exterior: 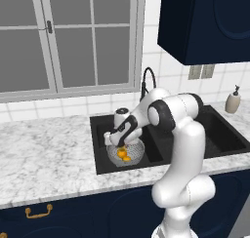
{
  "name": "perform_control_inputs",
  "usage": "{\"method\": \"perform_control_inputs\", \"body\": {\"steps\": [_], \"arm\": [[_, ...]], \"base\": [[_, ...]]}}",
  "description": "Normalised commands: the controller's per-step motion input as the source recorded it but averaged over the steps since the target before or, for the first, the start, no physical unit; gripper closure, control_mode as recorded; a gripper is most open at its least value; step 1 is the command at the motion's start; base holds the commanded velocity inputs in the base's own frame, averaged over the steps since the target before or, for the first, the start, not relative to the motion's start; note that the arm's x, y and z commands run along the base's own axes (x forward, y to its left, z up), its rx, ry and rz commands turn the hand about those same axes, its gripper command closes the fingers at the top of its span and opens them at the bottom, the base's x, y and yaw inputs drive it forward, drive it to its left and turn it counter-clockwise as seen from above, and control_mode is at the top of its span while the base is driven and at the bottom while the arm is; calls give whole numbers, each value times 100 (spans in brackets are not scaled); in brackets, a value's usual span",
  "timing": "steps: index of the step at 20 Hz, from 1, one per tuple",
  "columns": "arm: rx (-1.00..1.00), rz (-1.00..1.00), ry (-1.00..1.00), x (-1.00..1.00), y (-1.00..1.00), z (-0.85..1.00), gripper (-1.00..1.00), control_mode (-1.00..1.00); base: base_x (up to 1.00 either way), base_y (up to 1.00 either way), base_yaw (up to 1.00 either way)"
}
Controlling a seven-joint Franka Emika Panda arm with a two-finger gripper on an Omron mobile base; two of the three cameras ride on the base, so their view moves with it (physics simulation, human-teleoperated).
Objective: Put the colander in the sink, put the kiwi, tangerine, orange in the colander, and turn on the sink faucet and pour water over the colander.
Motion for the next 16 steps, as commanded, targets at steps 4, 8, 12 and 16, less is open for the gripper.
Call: {"method": "perform_control_inputs", "body": {"steps": [4, 8, 12, 16], "arm": [[0, 0, 0, 12, 0, -32, 100, -100], [0, 0, 0, 0, 0, -23, 100, -100], [0, 0, 0, 1, 0, 0, -100, -100], [0, 0, 0, 0, 0, 0, -100, -100]], "base": [[0, 0, 0], [0, 0, 0], [0, 0, 0], [0, 0, 0]]}}
